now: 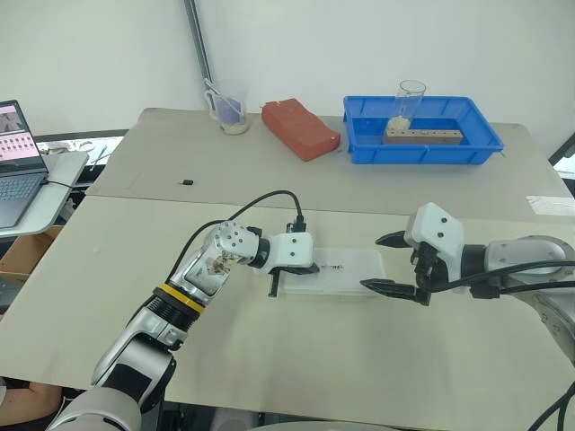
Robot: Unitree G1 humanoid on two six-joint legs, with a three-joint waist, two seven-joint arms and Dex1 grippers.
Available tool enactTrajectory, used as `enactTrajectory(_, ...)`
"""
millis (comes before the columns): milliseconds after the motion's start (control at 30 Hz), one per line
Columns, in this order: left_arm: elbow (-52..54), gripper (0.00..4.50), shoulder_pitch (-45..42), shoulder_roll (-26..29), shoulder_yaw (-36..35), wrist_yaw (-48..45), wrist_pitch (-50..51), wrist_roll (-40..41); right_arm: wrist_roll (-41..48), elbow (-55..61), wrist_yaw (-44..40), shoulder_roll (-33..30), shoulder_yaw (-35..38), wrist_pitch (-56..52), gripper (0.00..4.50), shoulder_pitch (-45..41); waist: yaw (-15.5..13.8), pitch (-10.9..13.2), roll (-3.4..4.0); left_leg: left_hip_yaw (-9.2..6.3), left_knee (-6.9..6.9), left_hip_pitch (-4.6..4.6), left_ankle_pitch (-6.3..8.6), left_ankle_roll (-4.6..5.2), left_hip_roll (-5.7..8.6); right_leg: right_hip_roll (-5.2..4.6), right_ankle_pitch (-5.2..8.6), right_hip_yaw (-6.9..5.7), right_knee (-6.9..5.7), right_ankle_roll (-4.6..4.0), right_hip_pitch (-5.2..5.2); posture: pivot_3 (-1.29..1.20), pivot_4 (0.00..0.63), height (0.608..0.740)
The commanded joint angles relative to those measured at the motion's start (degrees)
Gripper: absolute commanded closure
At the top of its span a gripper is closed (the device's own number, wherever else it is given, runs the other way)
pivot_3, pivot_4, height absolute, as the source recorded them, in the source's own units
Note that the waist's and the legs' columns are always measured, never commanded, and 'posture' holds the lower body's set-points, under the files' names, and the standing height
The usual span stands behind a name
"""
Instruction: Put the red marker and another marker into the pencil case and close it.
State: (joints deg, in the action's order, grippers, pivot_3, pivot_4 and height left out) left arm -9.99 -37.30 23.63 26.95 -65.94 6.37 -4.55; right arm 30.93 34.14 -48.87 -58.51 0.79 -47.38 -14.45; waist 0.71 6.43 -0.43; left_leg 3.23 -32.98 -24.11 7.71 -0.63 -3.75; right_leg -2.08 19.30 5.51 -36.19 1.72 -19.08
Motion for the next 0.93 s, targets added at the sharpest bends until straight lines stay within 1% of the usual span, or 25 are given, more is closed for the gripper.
enactTrajectory(33,-1.06,3.94,-1.30,1.20,-6.69,2.23,2.01,3.51,-1.29,-1.74,-1.02,0.01,2.18,3.49,0.00,0.26,0.01,0.01,-0.02,0.00,0.00,-0.04,0.00,0.00,0.00,0.00,0.00,0.00,0.01,0.00,-0.03,0.00,0.150,0.740)
enactTrajectory(67,-0.34,3.70,-1.58,1.42,-9.46,2.73,3.60,5.66,-1.63,-2.54,-1.25,0.01,2.50,4.26,0.00,0.28,0.05,0.03,-0.05,0.00,0.00,-0.07,0.00,0.00,0.00,0.01,0.00,0.00,-0.01,0.00,-0.08,0.00,0.150,0.740)
enactTrajectory(200,5.92,1.85,-0.41,4.65,-19.12,3.67,9.80,13.06,-2.20,-5.69,-1.56,1.14,4.17,7.41,0.00,-0.18,0.32,0.08,-0.08,-0.02,0.01,-0.10,0.00,0.01,-0.06,0.07,0.00,0.00,-0.06,0.01,-0.14,0.00,0.150,0.740)
enactTrajectory(267,9.59,0.86,1.27,6.64,-22.67,4.44,13.15,15.78,-2.46,-6.77,-1.84,1.51,4.65,8.41,0.00,-0.09,0.16,0.07,-0.07,-0.02,0.03,-0.09,0.00,0.00,-0.05,0.08,0.01,0.00,-0.05,0.01,-0.12,0.00,0.150,0.740)
enactTrajectory(333,13.70,0.04,3.89,9.37,-26.38,5.26,17.03,18.20,-3.02,-8.12,-2.11,1.69,5.04,9.42,0.00,0.24,0.18,0.06,-0.05,-0.01,0.02,-0.06,0.00,0.00,-0.05,0.07,0.01,0.00,-0.04,0.02,-0.08,0.00,0.150,0.740)
enactTrajectory(500,18.55,0.04,10.52,14.03,-31.94,8.43,20.51,20.01,-5.31,-12.55,-1.99,1.49,6.29,12.07,0.00,1.34,-0.04,0.07,-0.06,0.00,0.03,0.06,0.00,0.00,-0.07,0.05,0.01,-0.02,-0.05,0.01,0.01,0.00,0.150,0.740)
enactTrajectory(633,19.81,0.04,14.28,14.92,-34.84,14.01,21.23,18.83,-5.84,-16.14,-1.02,2.67,8.63,13.57,0.00,2.04,-0.23,0.06,-0.06,0.05,0.02,0.06,0.00,-0.01,-0.05,-0.05,0.00,-0.04,-0.03,0.00,-0.03,0.00,0.150,0.740)
enactTrajectory(767,20.96,0.04,14.44,14.34,-35.56,17.03,21.26,19.61,-6.46,-18.07,-0.54,4.08,9.43,14.80,0.00,2.72,-0.20,0.05,-0.09,0.06,0.04,0.05,0.00,-0.01,-0.05,-0.05,0.00,-0.04,-0.02,0.00,0.00,0.00,0.150,0.740)
enactTrajectory(900,18.96,0.04,12.28,13.74,-37.88,18.58,23.51,23.22,-6.55,-18.72,-0.27,5.24,9.61,15.11,0.00,2.40,-0.01,0.05,-0.09,0.08,0.06,0.05,0.00,-0.01,-0.06,-0.04,0.00,-0.02,-0.04,-0.01,-0.01,0.00,0.150,0.740)
enactTrajectory(933,18.42,0.04,12.66,14.83,-36.72,19.25,23.19,21.37,-6.59,-18.87,-0.23,5.47,9.68,15.08,0.00,2.22,-0.01,0.05,-0.09,0.08,0.07,0.05,0.00,-0.01,-0.05,-0.03,0.00,-0.02,-0.04,-0.01,-0.01,0.00,0.150,0.740)
